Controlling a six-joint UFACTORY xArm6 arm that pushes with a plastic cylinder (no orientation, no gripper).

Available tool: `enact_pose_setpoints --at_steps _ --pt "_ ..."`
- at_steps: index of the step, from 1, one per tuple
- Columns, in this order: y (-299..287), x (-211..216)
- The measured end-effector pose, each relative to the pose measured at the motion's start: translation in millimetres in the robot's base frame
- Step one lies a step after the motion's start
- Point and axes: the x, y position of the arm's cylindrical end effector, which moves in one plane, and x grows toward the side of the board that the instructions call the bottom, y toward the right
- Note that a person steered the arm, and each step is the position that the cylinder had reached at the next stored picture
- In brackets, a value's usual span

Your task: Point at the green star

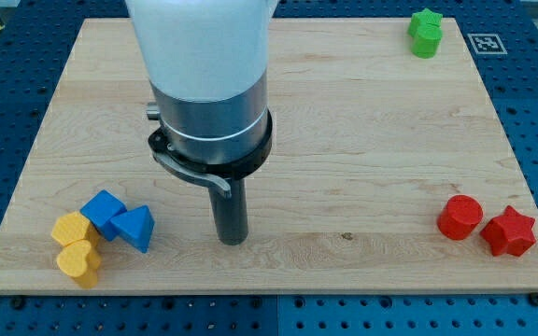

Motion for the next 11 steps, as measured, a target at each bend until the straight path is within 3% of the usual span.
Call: enact_pose_setpoints --at_steps 1,2,4,6,9,10,11 --pt "15 -27" --pt "60 -80" --pt "204 -150" --pt "225 -157" --pt "390 -229" --pt "390 -271" --pt "377 -339"
